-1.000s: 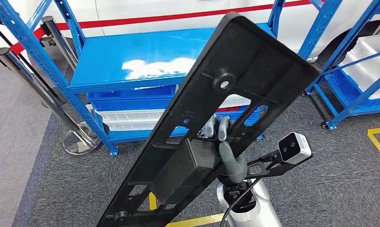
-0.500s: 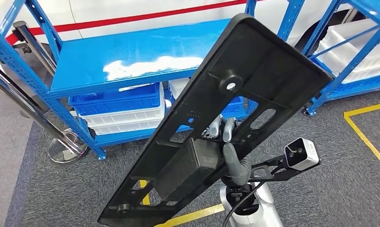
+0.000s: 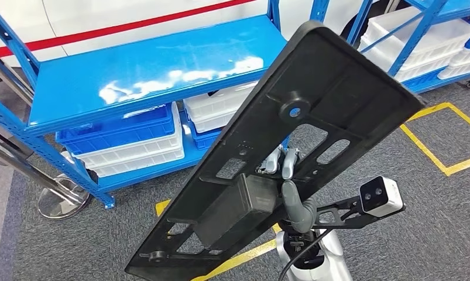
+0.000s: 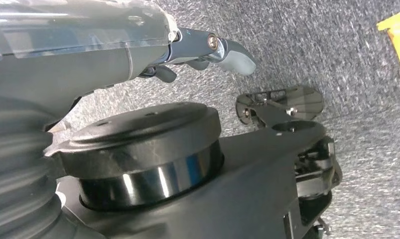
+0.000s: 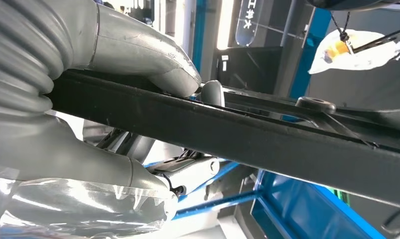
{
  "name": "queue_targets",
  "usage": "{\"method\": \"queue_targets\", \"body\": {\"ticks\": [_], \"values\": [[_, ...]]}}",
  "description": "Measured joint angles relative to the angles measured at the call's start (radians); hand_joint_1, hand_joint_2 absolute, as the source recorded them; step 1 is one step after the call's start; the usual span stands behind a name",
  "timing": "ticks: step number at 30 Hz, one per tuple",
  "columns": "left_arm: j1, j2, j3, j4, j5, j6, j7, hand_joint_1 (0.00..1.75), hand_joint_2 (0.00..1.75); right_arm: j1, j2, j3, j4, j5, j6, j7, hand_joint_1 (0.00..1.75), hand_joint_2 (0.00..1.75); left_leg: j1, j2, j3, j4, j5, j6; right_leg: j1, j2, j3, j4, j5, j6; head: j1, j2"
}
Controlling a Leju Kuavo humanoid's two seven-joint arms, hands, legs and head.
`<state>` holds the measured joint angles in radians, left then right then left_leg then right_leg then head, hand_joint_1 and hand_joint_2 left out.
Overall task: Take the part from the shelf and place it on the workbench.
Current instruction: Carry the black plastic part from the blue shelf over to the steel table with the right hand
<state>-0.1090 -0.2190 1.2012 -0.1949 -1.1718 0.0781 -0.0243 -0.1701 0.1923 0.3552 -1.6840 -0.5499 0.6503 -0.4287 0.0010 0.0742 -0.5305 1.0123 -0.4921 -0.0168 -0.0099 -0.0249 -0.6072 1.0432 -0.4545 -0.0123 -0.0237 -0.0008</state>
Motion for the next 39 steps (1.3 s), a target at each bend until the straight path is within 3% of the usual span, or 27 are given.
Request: {"method": "queue_targets", "body": {"ticks": [2, 5, 6, 7, 8, 10, 12, 13, 15, 17, 20, 21, 22, 23, 26, 28, 30, 32, 34, 36, 37, 38, 39], "values": [[-0.002, 0.0, -0.003, 0.0, -0.002, 0.001, 0.0, 0.0, 1.75, 0.0, 0.002, -0.002, 0.0, 0.003, 0.0, -0.006, 1.75, 1.75, 0.004, -0.022, -0.019, 0.046, -0.036, -0.009, -0.002, 0.012, -0.002, -0.005, 0.005, -0.012, 0.0, 0.0], [0.001, 0.0, -0.008, 0.0, -0.005, 0.001, 0.001, 0.0, 1.75, 0.002, 0.005, -0.006, -0.001, 0.004, -0.001, -0.01, 1.75, 1.75, 0.006, -0.059, -0.102, 0.231, -0.126, -0.013, 0.0, 0.034, -0.006, -0.005, 0.009, -0.022, -0.001, 0.0], [0.002, 0.001, -0.008, 0.0, -0.006, 0.001, 0.002, 0.0, 1.75, 0.003, 0.005, -0.007, -0.001, 0.005, -0.001, -0.01, 1.75, 1.75, 0.006, -0.063, -0.122, 0.272, -0.133, -0.012, 0.002, 0.043, -0.007, -0.005, 0.01, -0.023, -0.001, 0.0], [0.002, 0.001, -0.009, 0.0, -0.006, 0.002, 0.003, 0.0, 1.75, 0.005, 0.005, -0.008, -0.001, 0.005, -0.001, -0.01, 1.75, 1.75, 0.006, -0.065, -0.125, 0.277, -0.121, -0.009, 0.004, 0.053, -0.007, -0.004, 0.011, -0.023, -0.001, 0.0], [0.002, 0.001, -0.009, 0.0, -0.007, 0.002, 0.004, 0.0, 1.75, 0.006, 0.005, -0.009, -0.001, 0.005, -0.001, -0.01, 1.75, 1.75, 0.006, -0.067, -0.11, 0.244, -0.092, -0.005, 0.005, 0.062, -0.007, -0.003, 0.011, -0.023, -0.001, 0.0], [0.001, 0.003, -0.009, 0.0, -0.007, 0.004, 0.006, 0.0, 1.75, 0.007, 0.007, -0.01, -0.003, 0.005, 0.0, -0.009, 1.75, 1.75, 0.005, -0.094, -0.052, 0.116, -0.023, 0.007, 0.007, 0.081, -0.006, -0.001, 0.013, -0.021, -0.001, 0.0], [0.001, 0.005, -0.009, 0.0, -0.004, 0.007, 0.008, 0.0, 1.75, 0.005, 0.01, -0.01, -0.006, 0.004, 0.001, -0.007, 1.75, 1.75, 0.003, -0.124, -0.013, 0.025, 0.004, 0.016, 0.006, 0.097, -0.012, 0.001, 0.017, -0.013, -0.001, 0.0], [0.001, 0.006, -0.009, 0.0, -0.003, 0.008, 0.009, 0.0, 1.75, 0.005, 0.011, -0.01, -0.007, 0.004, 0.002, -0.006, 1.75, 1.75, 0.001, -0.13, -0.009, 0.011, 0.001, 0.019, 0.004, 0.103, -0.017, 0.0, 0.021, -0.007, -0.001, 0.0], [0.002, 0.006, -0.009, 0.0, -0.002, 0.011, 0.01, 0.0, 1.75, 0.005, 0.012, -0.011, -0.007, 0.003, 0.005, -0.005, 1.75, 1.75, 0.002, -0.118, -0.006, -0.001, 0.007, 0.025, 0.001, 0.111, -0.022, -0.001, 0.026, 0.005, 0.0, 0.0], [0.001, 0.006, -0.009, 0.0, -0.001, 0.013, 0.01, 0.0, 1.75, 0.003, 0.013, -0.011, -0.008, 0.002, 0.009, -0.004, 1.75, 1.75, 0.005, -0.101, -0.003, -0.016, 0.019, 0.035, 0.004, 0.087, -0.036, 0.028, 0.005, 0.014, 0.002, 0.0], [0.002, 0.006, -0.009, 0.0, -0.001, 0.014, 0.009, 0.0, 1.75, -0.001, 0.013, -0.011, -0.009, 0.002, 0.012, -0.002, 1.75, 1.75, 0.002, -0.07, -0.004, -0.022, 0.025, 0.043, 0.001, 0.043, -0.109, 0.189, -0.085, 0.024, 0.005, 0.0], [0.003, 0.006, -0.009, 0.0, -0.001, 0.013, 0.009, 0.0, 1.75, 0.0, 0.013, -0.011, -0.009, 0.002, 0.013, -0.001, 1.75, 1.75, 0.001, -0.059, -0.005, -0.021, 0.025, 0.044, -0.002, 0.039, -0.127, 0.232, -0.099, 0.027, 0.005, 0.0], [0.003, 0.006, -0.009, 0.0, -0.001, 0.013, 0.009, 0.0, 1.75, 0.0, 0.013, -0.011, -0.009, 0.002, 0.013, 0.001, 1.75, 1.75, 0.001, -0.048, -0.005, -0.021, 0.024, 0.044, -0.004, 0.035, -0.131, 0.245, -0.096, 0.029, 0.005, 0.0], [0.002, 0.006, -0.009, 0.0, -0.001, 0.013, 0.008, 0.0, 1.75, 0.0, 0.013, -0.011, -0.009, 0.002, 0.013, 0.004, 1.75, 1.75, 0.001, -0.039, -0.005, -0.019, 0.023, 0.043, -0.007, 0.031, -0.116, 0.223, -0.076, 0.031, 0.005, 0.0], [-0.001, 0.007, -0.009, 0.0, -0.002, 0.011, 0.006, 0.0, 1.75, -0.001, 0.014, -0.012, -0.012, 0.002, 0.013, 0.008, 1.75, 1.75, -0.002, -0.017, -0.007, -0.008, 0.014, 0.031, -0.007, -0.014, -0.023, 0.053, -0.007, 0.029, 0.005, 0.0], [0.0, 0.007, -0.009, 0.0, -0.002, 0.01, 0.005, 0.0, 1.75, -0.002, 0.015, -0.012, -0.016, 0.002, 0.013, 0.008, 1.75, 1.75, -0.006, -0.004, -0.01, 0.0, 0.007, 0.02, 0.0, -0.03, -0.002, 0.004, -0.003, 0.017, 0.004, 0.0], [-0.001, 0.007, -0.01, 0.0, -0.002, 0.009, 0.005, 0.0, 1.75, -0.002, 0.017, -0.013, -0.017, 0.002, 0.013, 0.008, 1.75, 1.75, -0.006, 0.011, -0.01, 0.001, 0.003, 0.01, 0.002, -0.014, -0.005, 0.0, 0.0, 0.004, 0.002, 0.0], [-0.003, 0.007, -0.01, 0.0, -0.002, 0.008, 0.005, 0.0, 1.75, -0.003, 0.018, -0.015, -0.019, 0.003, 0.013, 0.008, 1.75, 1.75, -0.001, -0.009, -0.019, 0.028, -0.021, 0.0, 0.0, 0.003, -0.005, -0.006, 0.005, -0.007, 0.002, 0.0], [-0.003, 0.007, -0.01, 0.0, -0.002, 0.007, 0.005, 0.0, 1.75, -0.003, 0.021, -0.015, -0.022, 0.003, 0.013, 0.009, 1.75, 1.75, 0.004, -0.048, -0.06, 0.127, -0.08, -0.007, -0.002, 0.017, -0.005, -0.008, 0.007, -0.015, 0.002, 0.0], [0.0, 0.007, -0.01, 0.0, -0.002, 0.004, 0.005, 0.0, 1.75, -0.002, 0.023, -0.016, -0.023, 0.005, 0.009, 0.01, 1.75, 1.75, 0.004, -0.063, -0.12, 0.254, -0.129, -0.01, -0.001, 0.034, -0.006, -0.007, 0.008, -0.019, 0.002, 0.0], [0.0, 0.007, -0.01, 0.0, -0.002, 0.003, 0.005, 0.0, 1.75, -0.001, 0.024, -0.016, -0.023, 0.007, 0.005, 0.011, 1.75, 1.75, 0.005, -0.065, -0.134, 0.282, -0.129, -0.011, -0.001, 0.044, -0.006, -0.007, 0.008, -0.019, 0.002, 0.0], [0.0, 0.007, -0.01, 0.0, -0.002, 0.002, 0.006, 0.0, 1.75, 0.0, 0.024, -0.017, -0.023, 0.008, 0.002, 0.011, 1.75, 1.75, 0.006, -0.066, -0.131, 0.271, -0.108, -0.01, -0.001, 0.054, -0.005, -0.006, 0.008, -0.019, 0.002, 0.0], [0.0, 0.007, -0.01, 0.0, -0.002, 0.002, 0.006, 0.0, 1.75, 0.001, 0.024, -0.018, -0.024, 0.01, 0.0, 0.011, 1.75, 1.75, 0.007, -0.07, -0.109, 0.22, -0.072, -0.009, -0.001, 0.064, -0.004, -0.004, 0.008, -0.018, 0.002, 0.0]]}}
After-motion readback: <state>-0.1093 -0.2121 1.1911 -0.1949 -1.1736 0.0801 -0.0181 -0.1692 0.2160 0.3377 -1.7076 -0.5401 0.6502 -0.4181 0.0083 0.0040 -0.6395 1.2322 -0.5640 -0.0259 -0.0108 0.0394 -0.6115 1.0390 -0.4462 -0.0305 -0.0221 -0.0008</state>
